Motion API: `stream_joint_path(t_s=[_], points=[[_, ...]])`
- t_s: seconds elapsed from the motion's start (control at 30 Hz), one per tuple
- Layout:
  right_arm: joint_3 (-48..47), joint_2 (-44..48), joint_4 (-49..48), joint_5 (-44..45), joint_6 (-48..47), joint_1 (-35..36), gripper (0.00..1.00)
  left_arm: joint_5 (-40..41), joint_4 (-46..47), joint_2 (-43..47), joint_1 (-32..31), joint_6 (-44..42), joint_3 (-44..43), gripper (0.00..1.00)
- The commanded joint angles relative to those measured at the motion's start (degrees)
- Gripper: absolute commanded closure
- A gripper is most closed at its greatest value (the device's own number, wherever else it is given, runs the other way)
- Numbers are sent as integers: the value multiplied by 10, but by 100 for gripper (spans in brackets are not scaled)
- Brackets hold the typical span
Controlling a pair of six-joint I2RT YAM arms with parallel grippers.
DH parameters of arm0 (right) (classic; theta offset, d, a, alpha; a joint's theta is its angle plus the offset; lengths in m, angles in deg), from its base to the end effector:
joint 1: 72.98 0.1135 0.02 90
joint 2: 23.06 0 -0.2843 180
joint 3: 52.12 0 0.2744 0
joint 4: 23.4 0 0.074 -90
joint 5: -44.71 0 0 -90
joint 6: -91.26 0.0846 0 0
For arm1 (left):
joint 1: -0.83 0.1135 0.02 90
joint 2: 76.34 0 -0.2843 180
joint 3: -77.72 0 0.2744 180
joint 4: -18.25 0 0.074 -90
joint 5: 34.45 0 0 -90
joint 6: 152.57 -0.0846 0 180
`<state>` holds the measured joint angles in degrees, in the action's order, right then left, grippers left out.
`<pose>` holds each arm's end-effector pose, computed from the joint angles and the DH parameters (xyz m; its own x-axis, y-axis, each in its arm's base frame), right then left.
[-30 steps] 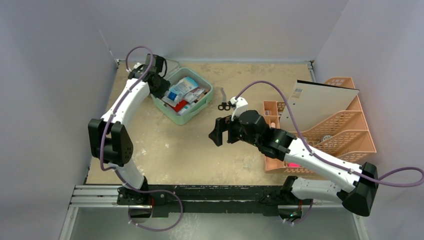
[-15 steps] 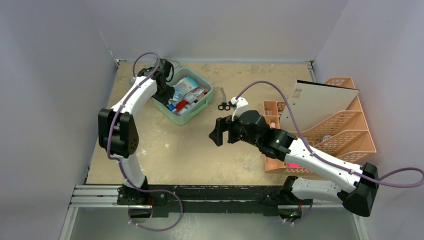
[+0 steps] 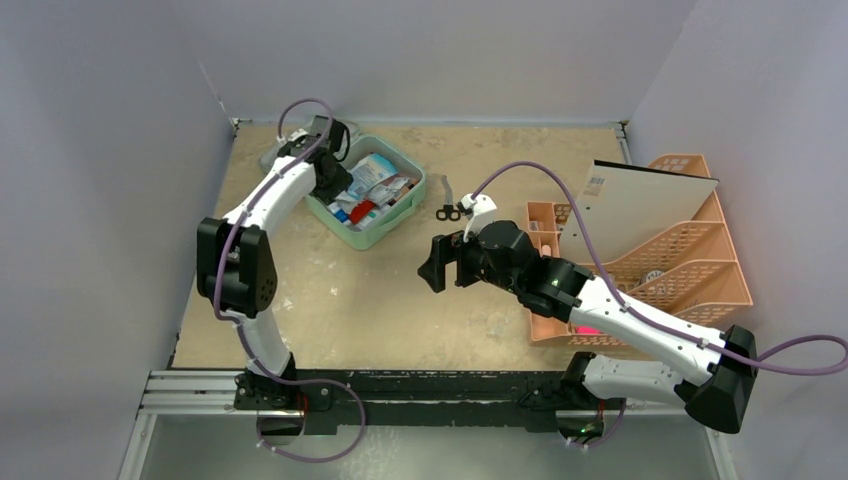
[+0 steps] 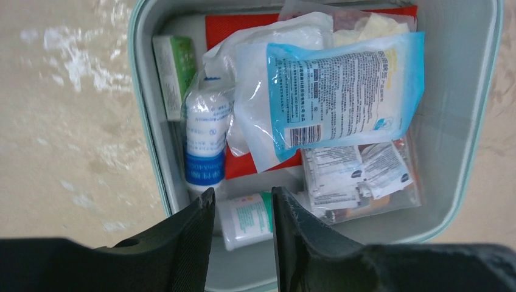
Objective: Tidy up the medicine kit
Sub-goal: Place the medical item at the medicine box.
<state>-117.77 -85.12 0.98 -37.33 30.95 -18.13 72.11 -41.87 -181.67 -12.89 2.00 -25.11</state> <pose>0.1870 0.2452 0.3258 -0.5417 0.0827 -0.8365 -0.5375 0.7310 0.4204 0.4338 -0.0811 0.2380 -0.4607 -0.7786 -0.4260 -0.7361 0.6034 -0.3067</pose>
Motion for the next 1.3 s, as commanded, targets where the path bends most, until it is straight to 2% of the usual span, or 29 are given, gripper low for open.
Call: stream_joint_path(t_s=[0.0,0.13,0.27,0.37,0.43,0.57,0.83,1.27], points=[[5,16,-8,8,-8,2,1,19,158,49,-4,-240,56,63],[5,16,-7,8,-8,2,1,-9,241,66,-4,-389,100,65],[5,16,-8,8,-7,2,1,25,197,27,-3,-448,52,67],[2,13,-7,6,-7,3,1,9,202,1,-3,-508,28,81],[1,12,-5,9,-7,2,1,-8,196,-15,-1,-531,10,87],[-1,15,-2,14,-11,2,1,-20,168,-50,11,-541,-26,87],[-4,8,-1,14,-14,2,1,-18,180,-57,32,-547,-8,89],[-10,0,-3,10,-14,3,1,-35,155,-82,33,-536,2,93]])
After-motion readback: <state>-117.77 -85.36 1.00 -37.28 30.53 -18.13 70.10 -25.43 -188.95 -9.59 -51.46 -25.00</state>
